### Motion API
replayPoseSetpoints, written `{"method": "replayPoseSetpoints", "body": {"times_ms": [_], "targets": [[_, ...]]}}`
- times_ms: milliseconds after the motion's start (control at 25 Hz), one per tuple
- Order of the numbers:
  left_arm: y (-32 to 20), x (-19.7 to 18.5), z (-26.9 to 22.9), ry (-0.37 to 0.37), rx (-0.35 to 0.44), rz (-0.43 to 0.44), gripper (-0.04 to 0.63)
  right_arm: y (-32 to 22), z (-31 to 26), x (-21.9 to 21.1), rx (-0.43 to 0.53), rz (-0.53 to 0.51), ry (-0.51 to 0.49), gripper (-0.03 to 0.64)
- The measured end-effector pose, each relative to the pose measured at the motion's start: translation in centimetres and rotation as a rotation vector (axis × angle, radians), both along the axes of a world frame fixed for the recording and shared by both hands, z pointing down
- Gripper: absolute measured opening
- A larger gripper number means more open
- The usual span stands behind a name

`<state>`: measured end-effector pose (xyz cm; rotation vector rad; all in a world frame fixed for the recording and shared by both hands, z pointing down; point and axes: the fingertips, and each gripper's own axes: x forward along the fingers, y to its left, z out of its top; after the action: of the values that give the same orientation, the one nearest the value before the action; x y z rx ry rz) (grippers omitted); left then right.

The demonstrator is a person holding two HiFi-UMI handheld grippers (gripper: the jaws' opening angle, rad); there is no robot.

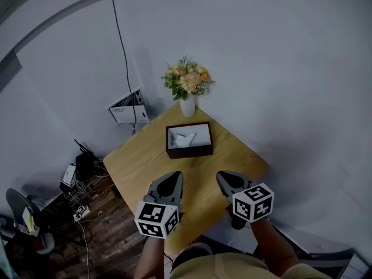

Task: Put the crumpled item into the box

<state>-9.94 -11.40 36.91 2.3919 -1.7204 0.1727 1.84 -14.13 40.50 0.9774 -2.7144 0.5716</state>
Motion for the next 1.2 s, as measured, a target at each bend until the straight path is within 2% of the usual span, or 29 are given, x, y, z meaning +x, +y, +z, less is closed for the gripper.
{"method": "replayPoseSetpoints", "body": {"times_ms": [360, 680, 1200], "targets": [[4.5, -0.6, 0.8, -0.005, -0.018, -0.086, 0.021, 2.6, 0.0, 0.1, 0.010, -0.044, -0.013, 0.031], [7.8, 0.9, 0.9, 0.006, -0.034, -0.091, 0.023, 5.3, -0.5, 0.7, 0.029, -0.072, -0.023, 0.031], [13.4, 4.2, 2.1, 0.019, -0.041, -0.109, 0.023, 10.3, -0.3, 4.1, 0.032, -0.070, -0.023, 0.031]]}}
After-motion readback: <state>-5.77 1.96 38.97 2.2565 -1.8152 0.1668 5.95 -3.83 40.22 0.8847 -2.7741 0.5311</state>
